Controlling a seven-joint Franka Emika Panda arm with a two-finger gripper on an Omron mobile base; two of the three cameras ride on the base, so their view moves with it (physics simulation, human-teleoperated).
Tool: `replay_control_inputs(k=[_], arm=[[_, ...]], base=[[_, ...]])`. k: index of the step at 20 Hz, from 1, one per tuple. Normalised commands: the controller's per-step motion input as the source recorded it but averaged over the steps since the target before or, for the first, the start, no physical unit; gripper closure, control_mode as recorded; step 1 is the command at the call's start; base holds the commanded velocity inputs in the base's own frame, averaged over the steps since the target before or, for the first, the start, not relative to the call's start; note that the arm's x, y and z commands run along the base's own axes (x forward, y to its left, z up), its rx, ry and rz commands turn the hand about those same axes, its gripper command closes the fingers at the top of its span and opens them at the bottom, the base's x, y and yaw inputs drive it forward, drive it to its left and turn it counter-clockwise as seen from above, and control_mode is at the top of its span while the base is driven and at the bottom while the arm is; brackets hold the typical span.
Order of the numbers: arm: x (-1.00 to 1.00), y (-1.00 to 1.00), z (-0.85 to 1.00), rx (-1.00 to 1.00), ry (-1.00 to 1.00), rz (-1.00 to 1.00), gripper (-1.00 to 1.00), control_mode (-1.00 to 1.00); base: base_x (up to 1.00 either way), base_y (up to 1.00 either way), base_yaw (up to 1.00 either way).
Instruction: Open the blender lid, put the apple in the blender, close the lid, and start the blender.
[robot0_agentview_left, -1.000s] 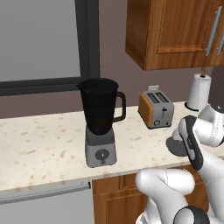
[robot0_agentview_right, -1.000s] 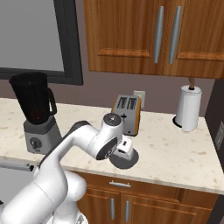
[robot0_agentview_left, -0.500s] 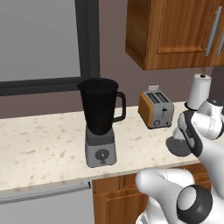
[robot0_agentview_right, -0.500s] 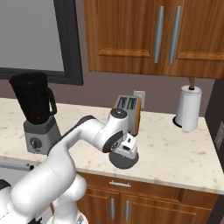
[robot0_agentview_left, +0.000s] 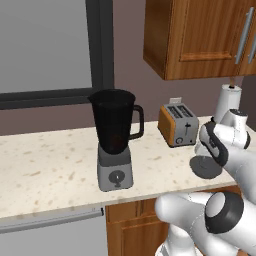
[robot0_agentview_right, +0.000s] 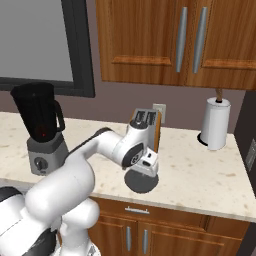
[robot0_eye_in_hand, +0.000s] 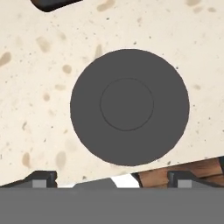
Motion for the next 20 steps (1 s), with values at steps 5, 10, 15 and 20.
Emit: replay_control_inputs(k=[5,10,15,20], arm=[[0.18,-0.02,-0.11,0.00,0.05,0.00,-1.00,-1.00],[0.11,0.00,-0.25,0.00,0.05,0.00,-1.00,-1.00],[0.03,-0.08,-0.26,0.00,0.04,0.00,-1.00,-1.00],[0.01,-0.34,-0.04,0.00,0.04,0.00,-1.00,-1.00]], base=[[0.00,0.00,0.00],[0.00,0.00,0.00],[0.00,0.00,0.00],[0.00,0.00,0.00]])
